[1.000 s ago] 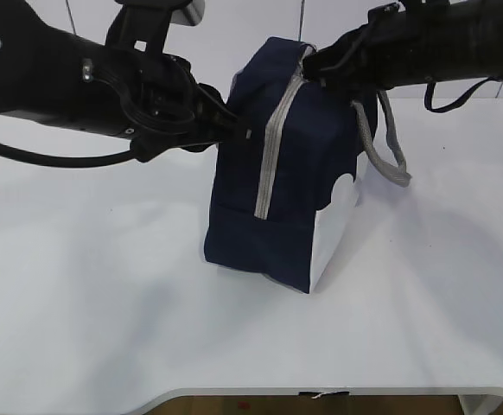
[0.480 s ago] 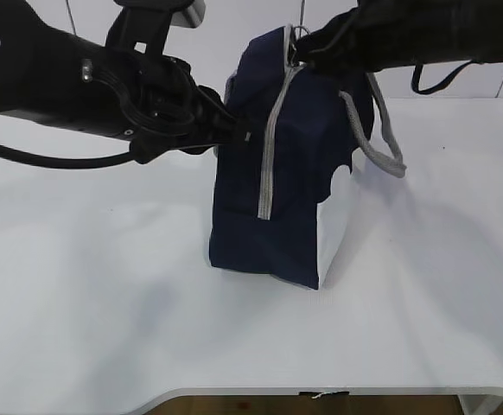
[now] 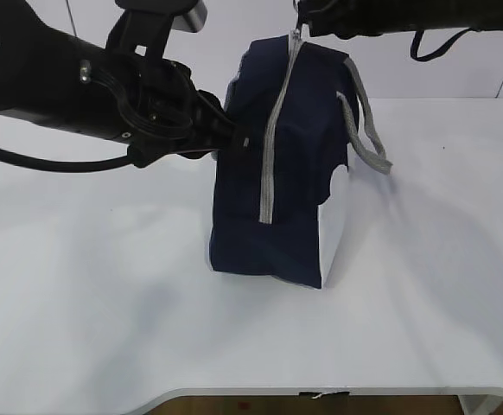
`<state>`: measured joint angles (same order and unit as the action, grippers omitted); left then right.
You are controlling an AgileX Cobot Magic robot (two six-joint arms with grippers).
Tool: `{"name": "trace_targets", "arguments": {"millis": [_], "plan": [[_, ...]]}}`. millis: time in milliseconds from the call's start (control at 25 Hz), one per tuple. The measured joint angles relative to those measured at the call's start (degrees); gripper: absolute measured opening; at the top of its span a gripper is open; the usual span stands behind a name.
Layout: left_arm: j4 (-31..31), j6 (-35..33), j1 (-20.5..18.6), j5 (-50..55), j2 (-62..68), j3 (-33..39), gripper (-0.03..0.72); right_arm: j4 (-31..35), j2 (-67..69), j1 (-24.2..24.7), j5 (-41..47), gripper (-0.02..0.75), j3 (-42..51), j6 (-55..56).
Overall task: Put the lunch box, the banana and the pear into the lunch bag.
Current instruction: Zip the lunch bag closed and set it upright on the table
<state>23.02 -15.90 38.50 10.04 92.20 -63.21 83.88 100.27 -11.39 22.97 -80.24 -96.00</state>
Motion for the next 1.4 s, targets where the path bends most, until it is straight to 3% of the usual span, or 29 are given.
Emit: {"name": "trace_targets", "arguments": {"millis": [400,800,1400], "plan": [[-0.11,0.00,0.00,0.14,-0.07,0.00,0.000,4.27,2.44,2.99,0.11,0.006,-1.74,0.00],[-1.86,-0.99,0.00,0.37,-0.07,0.00,0.000,14.99,7.93,7.40,7.19,0.006,-3.33,1.99],[-2.70,-2.77,0.00,0.50,-0.43,0.00,-0.001,16.50,17.61,13.34,16.78,0.006,-9.64,9.00]]}}
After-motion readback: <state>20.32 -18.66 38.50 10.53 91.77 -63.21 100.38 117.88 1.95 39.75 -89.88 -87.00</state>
